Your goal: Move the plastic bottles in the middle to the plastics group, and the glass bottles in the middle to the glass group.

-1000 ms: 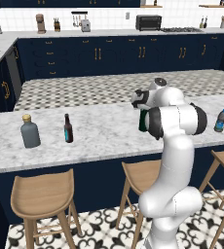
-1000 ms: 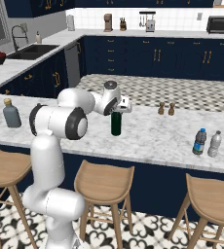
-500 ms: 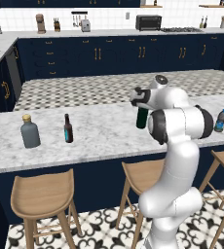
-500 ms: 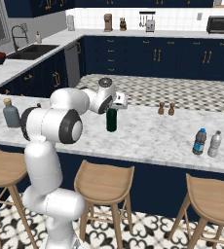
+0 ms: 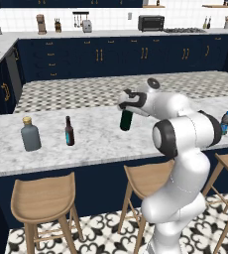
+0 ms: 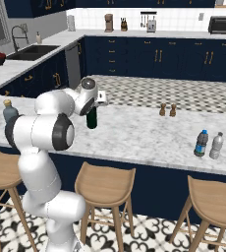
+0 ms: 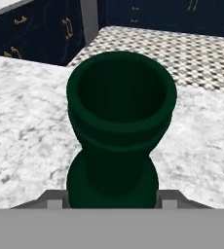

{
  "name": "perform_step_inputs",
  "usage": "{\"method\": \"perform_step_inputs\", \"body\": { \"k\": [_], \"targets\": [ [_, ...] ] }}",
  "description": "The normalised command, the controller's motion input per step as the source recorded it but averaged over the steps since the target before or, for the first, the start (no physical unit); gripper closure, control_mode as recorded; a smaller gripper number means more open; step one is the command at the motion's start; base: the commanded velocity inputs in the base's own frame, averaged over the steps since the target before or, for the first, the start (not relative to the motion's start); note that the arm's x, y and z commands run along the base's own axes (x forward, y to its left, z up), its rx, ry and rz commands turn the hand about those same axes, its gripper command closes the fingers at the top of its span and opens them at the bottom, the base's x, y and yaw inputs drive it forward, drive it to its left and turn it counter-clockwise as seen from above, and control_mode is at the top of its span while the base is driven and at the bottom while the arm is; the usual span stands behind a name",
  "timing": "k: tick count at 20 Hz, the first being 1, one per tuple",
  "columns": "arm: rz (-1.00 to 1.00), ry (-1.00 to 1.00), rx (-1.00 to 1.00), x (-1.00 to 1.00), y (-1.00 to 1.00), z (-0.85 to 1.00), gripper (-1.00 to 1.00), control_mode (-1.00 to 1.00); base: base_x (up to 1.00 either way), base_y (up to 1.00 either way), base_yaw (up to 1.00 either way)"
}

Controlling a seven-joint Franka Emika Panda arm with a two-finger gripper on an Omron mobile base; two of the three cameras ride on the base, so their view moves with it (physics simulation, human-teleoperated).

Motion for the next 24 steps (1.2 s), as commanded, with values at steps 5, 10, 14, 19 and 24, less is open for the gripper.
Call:
{"method": "perform_step_inputs", "body": {
  "k": [5, 10, 14, 19, 24],
  "targets": [
    [0.38, 0.04, 0.00, -0.12, 0.83, 0.19, 1.00, -1.00, 0.00, 0.00, 0.00],
    [0.39, 0.14, -0.03, -0.06, 0.63, 0.11, 1.00, -1.00, 0.00, 0.00, 0.00],
    [0.26, 0.11, -0.08, -0.03, 0.52, -0.01, 1.00, -1.00, 0.00, 0.00, 0.00],
    [0.15, -0.03, -0.01, -0.01, 0.38, -0.01, 1.00, -1.00, 0.00, 0.00, 0.00],
    [0.12, -0.09, 0.00, 0.00, 0.20, -0.17, 1.00, -1.00, 0.00, 0.00, 0.00]
  ]
}}
